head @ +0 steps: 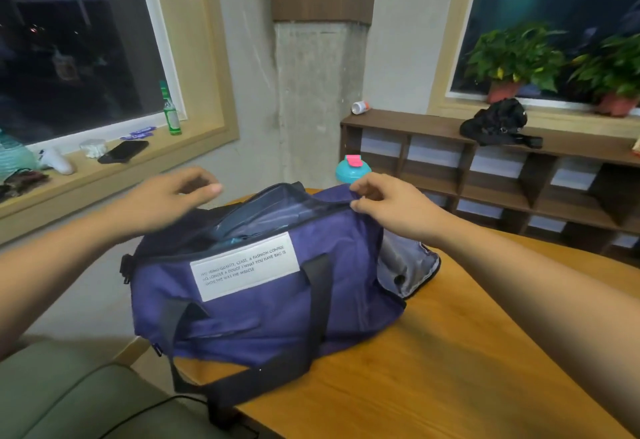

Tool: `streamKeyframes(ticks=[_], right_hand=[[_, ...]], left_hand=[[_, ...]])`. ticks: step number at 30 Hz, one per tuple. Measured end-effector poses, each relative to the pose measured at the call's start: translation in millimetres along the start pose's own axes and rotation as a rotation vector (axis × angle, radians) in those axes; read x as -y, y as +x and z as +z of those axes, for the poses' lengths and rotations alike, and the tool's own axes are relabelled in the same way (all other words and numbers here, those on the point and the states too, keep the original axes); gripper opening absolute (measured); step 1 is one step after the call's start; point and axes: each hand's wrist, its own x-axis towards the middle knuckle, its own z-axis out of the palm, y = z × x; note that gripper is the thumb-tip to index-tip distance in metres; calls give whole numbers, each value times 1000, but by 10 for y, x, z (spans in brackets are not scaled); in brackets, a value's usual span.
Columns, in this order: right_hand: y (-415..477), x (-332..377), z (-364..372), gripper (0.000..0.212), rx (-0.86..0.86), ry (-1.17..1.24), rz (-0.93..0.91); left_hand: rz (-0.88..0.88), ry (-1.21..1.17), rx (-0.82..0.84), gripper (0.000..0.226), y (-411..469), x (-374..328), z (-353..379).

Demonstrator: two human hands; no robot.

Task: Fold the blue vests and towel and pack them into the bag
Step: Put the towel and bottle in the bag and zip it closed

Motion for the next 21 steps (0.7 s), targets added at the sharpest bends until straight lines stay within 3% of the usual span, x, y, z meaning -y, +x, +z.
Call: streamKeyframes(ticks=[4, 8, 13, 21], right_hand=[[78, -164, 58, 55, 79, 132, 159], [141, -180, 102, 49, 38, 216, 250], [100, -197, 98, 14, 3, 164, 266], [-174, -338, -323, 17, -121, 133, 272]], left_hand=[[-264, -310, -26, 54, -267, 484, -24], [-463, -666, 31, 53, -492, 669, 182], [-488, -812, -6, 48, -517, 617, 301], [-404, -880, 78, 39, -327, 234, 572]])
